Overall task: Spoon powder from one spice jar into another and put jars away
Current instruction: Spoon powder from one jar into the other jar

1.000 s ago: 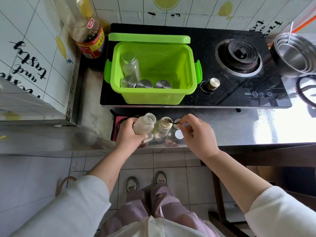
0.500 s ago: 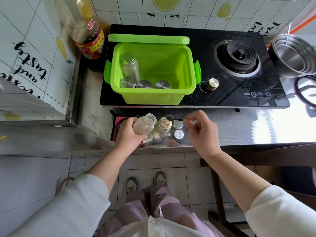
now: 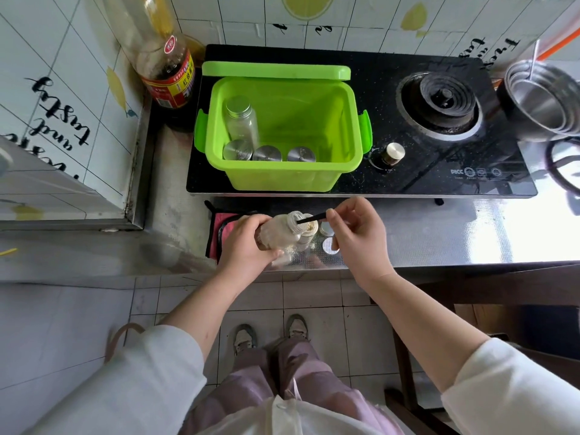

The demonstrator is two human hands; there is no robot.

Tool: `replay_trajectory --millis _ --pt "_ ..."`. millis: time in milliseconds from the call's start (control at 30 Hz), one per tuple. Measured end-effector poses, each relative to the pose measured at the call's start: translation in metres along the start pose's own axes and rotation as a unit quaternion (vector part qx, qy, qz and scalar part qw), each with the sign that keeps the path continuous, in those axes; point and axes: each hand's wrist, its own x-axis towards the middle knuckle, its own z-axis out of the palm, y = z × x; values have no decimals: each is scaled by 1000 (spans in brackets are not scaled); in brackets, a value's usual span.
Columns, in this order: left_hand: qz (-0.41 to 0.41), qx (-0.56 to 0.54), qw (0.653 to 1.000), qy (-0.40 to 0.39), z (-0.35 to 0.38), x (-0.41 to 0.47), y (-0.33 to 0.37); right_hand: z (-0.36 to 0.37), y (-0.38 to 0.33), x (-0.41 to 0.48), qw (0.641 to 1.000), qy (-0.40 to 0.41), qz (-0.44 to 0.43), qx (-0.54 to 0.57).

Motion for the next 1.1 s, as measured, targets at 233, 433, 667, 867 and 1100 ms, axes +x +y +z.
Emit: replay_trajectory --millis 233,433,667,867,1100 --pt "40 -21 999 -19 -2 -3 9 10 -7 -5 995 -40 77 58" --pt "44 -27 999 -17 -2 -3 5 8 -5 0 966 -52 189 171" --pt "45 -20 999 -15 -2 -3 3 1 -2 3 943 -37 249 220" --pt "25 -24 999 -10 0 1 -4 -5 2 6 932 -7 272 239" --pt "-19 3 1000 -4 6 4 -13 -13 5 7 935 24 263 238"
